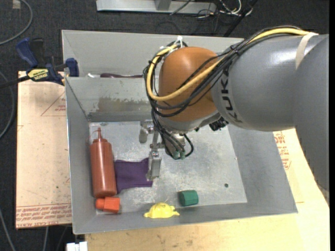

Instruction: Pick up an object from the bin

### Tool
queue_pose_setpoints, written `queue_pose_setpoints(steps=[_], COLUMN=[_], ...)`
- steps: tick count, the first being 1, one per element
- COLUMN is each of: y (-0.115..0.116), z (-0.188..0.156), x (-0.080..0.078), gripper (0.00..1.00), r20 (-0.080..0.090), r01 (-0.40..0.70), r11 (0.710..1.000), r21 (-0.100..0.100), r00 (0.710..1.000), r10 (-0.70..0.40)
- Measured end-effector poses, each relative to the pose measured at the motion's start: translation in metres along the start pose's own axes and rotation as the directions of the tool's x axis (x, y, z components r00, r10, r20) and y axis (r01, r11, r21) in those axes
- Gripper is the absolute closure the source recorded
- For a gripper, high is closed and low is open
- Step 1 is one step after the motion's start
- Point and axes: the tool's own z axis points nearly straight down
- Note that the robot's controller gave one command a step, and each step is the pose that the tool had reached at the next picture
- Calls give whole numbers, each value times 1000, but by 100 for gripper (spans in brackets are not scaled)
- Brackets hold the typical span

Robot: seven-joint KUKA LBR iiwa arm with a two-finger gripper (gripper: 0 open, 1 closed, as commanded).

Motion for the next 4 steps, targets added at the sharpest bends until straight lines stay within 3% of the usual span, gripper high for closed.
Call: queue_pose_setpoints(steps=[1,2,3,4], y=[-1,-31,-31,-40], z=[-4,104,104,-48], x=[-2,-16,-16,-16], gripper=[0,100,100,100], r20=[7,1,1,7], r01=[-3,139,139,100], r11=[1000,990,990,995], r21=[-1,-1,-2,-3], r00=[1000,990,990,995], r10=[3,-139,-139,-100])
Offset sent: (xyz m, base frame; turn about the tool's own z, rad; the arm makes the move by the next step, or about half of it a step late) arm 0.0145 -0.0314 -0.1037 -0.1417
